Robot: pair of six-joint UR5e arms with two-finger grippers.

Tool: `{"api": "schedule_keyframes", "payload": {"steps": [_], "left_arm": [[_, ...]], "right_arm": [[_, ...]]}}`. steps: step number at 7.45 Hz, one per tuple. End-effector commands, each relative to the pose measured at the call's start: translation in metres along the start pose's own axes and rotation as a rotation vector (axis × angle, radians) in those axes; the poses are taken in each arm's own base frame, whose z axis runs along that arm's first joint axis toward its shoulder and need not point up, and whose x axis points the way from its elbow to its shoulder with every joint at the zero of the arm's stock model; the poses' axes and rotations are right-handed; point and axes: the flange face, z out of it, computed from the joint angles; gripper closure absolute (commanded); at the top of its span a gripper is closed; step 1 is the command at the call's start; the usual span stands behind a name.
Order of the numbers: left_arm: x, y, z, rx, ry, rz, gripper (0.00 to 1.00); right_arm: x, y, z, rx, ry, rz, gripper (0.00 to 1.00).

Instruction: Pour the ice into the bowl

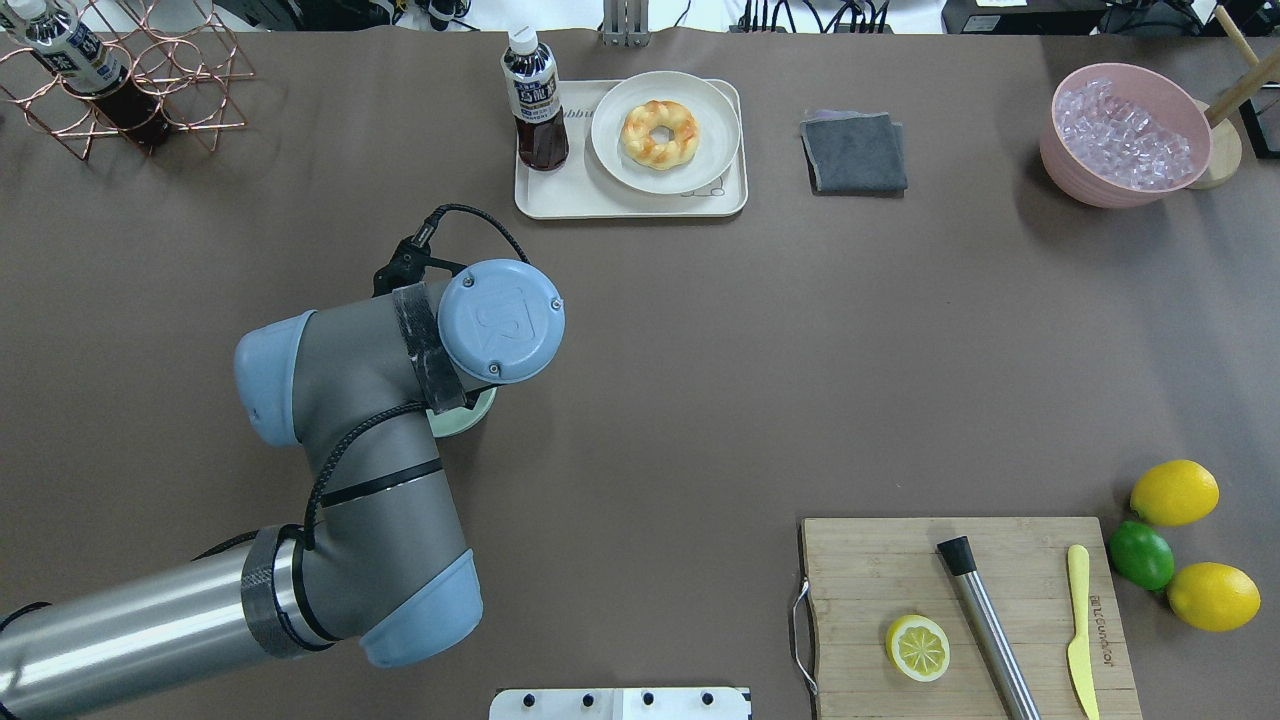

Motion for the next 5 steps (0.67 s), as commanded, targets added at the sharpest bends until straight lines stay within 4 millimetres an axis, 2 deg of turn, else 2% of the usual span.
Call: {"api": "schedule_keyframes", "payload": {"steps": [1,2,5], "left_arm": [[-0.003,-0.021,0.015,-0.131,-0.006,-0.067,0.47],[-0.01,-0.027,0.026,-0.138,-0.005,-0.067,0.47],[-0.021,-0.015,0.023,-0.242,-0.011,-0.122,0.48]], "right_arm": [[0.001,0.0,0.001,0.0,-0.001,0.0,0.01],[-0.002,-0.002,0.0,0.002,-0.001,-0.003,0.01],[-0.007,-0.007,-0.004,0.01,-0.001,-0.011,0.01]]}}
